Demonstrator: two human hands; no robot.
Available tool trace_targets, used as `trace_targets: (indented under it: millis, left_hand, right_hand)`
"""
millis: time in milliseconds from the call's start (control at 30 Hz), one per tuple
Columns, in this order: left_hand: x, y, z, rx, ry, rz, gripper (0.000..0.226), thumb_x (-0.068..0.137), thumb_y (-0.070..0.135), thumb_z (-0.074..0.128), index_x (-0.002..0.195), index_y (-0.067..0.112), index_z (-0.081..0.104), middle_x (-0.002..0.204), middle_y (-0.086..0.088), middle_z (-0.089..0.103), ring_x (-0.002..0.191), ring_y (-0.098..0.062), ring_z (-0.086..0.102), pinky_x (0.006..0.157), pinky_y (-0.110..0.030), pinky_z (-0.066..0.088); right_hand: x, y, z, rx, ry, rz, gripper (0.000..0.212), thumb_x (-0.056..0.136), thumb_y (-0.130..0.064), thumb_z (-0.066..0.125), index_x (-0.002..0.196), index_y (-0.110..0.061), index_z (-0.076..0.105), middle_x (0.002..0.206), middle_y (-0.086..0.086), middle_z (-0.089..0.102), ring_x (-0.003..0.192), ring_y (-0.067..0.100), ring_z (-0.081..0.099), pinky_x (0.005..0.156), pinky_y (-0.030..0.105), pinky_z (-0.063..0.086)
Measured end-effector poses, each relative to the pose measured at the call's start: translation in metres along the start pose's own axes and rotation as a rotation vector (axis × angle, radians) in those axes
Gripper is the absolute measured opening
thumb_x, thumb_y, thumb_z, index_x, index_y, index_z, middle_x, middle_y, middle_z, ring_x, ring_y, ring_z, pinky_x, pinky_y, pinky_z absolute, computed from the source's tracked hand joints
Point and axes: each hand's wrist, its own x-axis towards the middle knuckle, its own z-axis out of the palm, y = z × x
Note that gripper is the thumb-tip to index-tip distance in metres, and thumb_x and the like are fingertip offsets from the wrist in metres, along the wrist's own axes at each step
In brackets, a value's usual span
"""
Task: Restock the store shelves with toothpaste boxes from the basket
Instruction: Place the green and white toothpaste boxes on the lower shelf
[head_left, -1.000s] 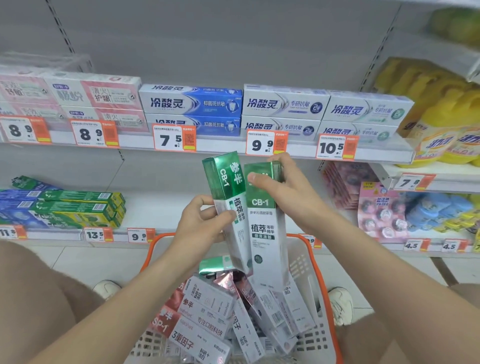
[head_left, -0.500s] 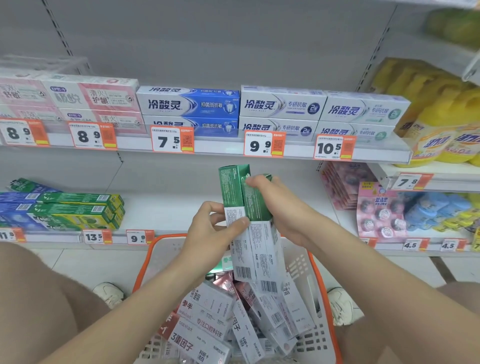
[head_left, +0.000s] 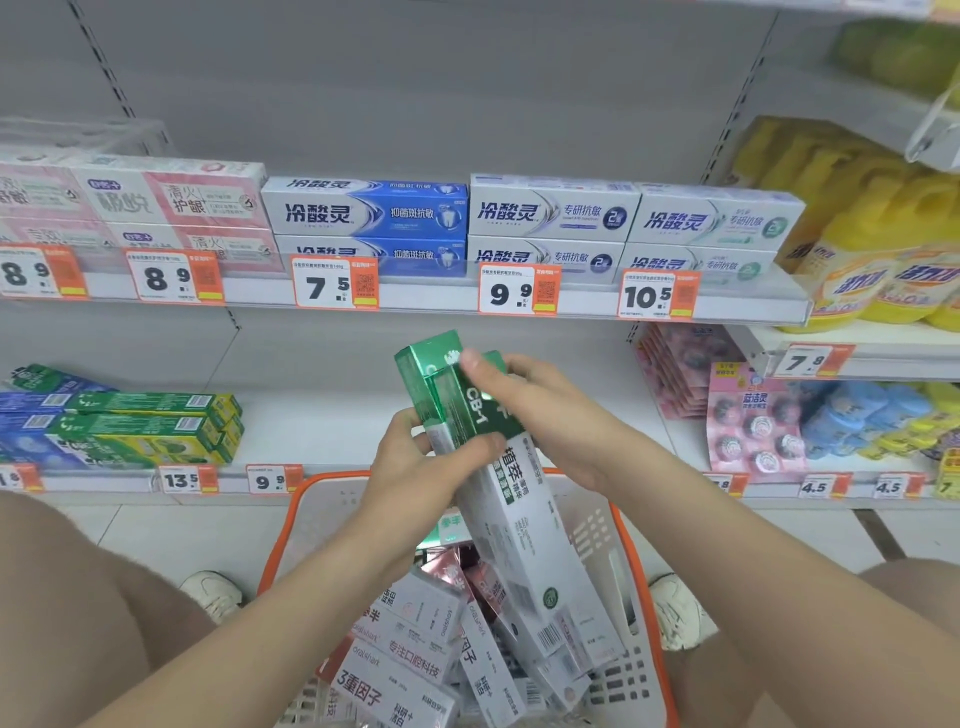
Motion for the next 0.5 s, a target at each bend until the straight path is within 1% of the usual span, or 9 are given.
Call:
trace_targets:
  millis: [33,67,133,167,233,333,400,433,500]
  left_hand:
    - [0.0,0.002,0.0,-0.03,0.02,-0.012,0.055,0.077,0.027,0.09,0.122,0.024,0.06,0.107,-0.003,0.079,0.093,-0.019,0.079,0.083,-0.046,0.063]
    - [0.001,0.005,-0.002,-0.064,0.05,-0.028,0.051,0.079,0.027,0.089,0.122,0.021,0.062,0.107,-0.004,0.079,0.093,-0.019,0.079,0.081,-0.046,0.064]
    - [0.005,0.009,-0.007,-0.128,0.109,-0.067,0.046,0.079,0.035,0.087,0.118,0.019,0.068,0.108,-0.007,0.078,0.095,-0.022,0.078,0.076,-0.044,0.065]
    - [0.007,0.012,-0.01,-0.146,0.122,-0.086,0.043,0.08,0.038,0.086,0.116,0.018,0.072,0.105,-0.007,0.079,0.095,-0.024,0.078,0.073,-0.042,0.064]
    - [0.008,0.018,-0.016,-0.127,0.103,-0.122,0.038,0.085,0.046,0.08,0.111,0.018,0.078,0.099,-0.005,0.081,0.095,-0.026,0.078,0.074,-0.041,0.062]
    - [0.006,0.024,-0.022,-0.102,0.059,-0.162,0.039,0.089,0.055,0.072,0.102,0.02,0.083,0.094,-0.006,0.081,0.092,-0.028,0.079,0.079,-0.043,0.062]
    - [0.006,0.026,-0.023,-0.139,0.041,-0.173,0.04,0.09,0.059,0.069,0.096,0.023,0.085,0.089,-0.007,0.081,0.088,-0.029,0.079,0.082,-0.045,0.062]
    - [0.006,0.027,-0.024,-0.164,0.037,-0.171,0.041,0.091,0.06,0.067,0.096,0.023,0.085,0.087,-0.006,0.08,0.085,-0.028,0.079,0.082,-0.044,0.061]
    - [0.009,0.03,-0.025,-0.19,0.027,-0.137,0.045,0.092,0.06,0.066,0.103,0.021,0.082,0.083,-0.005,0.079,0.08,-0.023,0.079,0.082,-0.041,0.059]
  right_hand:
    - [-0.002,-0.002,-0.003,0.019,-0.061,0.025,0.053,0.091,-0.067,0.065,0.126,-0.027,0.07,0.115,-0.009,0.077,0.107,0.008,0.071,0.105,0.043,0.052]
    - [-0.002,-0.002,-0.005,0.01,-0.128,0.043,0.046,0.094,-0.058,0.061,0.127,-0.027,0.069,0.113,-0.009,0.077,0.107,0.01,0.07,0.107,0.046,0.05]
    - [-0.005,0.001,-0.007,-0.047,-0.295,0.027,0.037,0.097,-0.038,0.058,0.132,-0.027,0.064,0.122,-0.002,0.074,0.112,0.016,0.07,0.106,0.046,0.051]
    - [-0.005,0.005,-0.005,-0.071,-0.357,0.02,0.037,0.1,-0.03,0.058,0.137,-0.029,0.059,0.129,-0.001,0.072,0.116,0.019,0.069,0.108,0.046,0.051]
    - [-0.005,0.012,-0.001,-0.094,-0.393,0.004,0.047,0.105,-0.022,0.059,0.148,-0.035,0.047,0.138,-0.002,0.066,0.124,0.019,0.067,0.111,0.048,0.049]
    - [-0.002,0.019,0.005,-0.09,-0.414,-0.07,0.056,0.108,-0.03,0.059,0.156,-0.044,0.035,0.144,-0.006,0.063,0.13,0.018,0.063,0.112,0.049,0.049]
    - [0.0,0.019,0.01,-0.059,-0.392,-0.116,0.053,0.107,-0.037,0.058,0.155,-0.047,0.036,0.142,-0.006,0.065,0.128,0.022,0.065,0.11,0.051,0.051]
    - [0.0,0.018,0.013,-0.031,-0.361,-0.128,0.052,0.107,-0.038,0.057,0.154,-0.047,0.037,0.139,-0.007,0.066,0.125,0.022,0.066,0.107,0.049,0.053]
    - [0.002,0.014,0.019,0.011,-0.293,-0.145,0.051,0.107,-0.036,0.058,0.153,-0.045,0.039,0.135,-0.009,0.068,0.12,0.02,0.068,0.103,0.042,0.056]
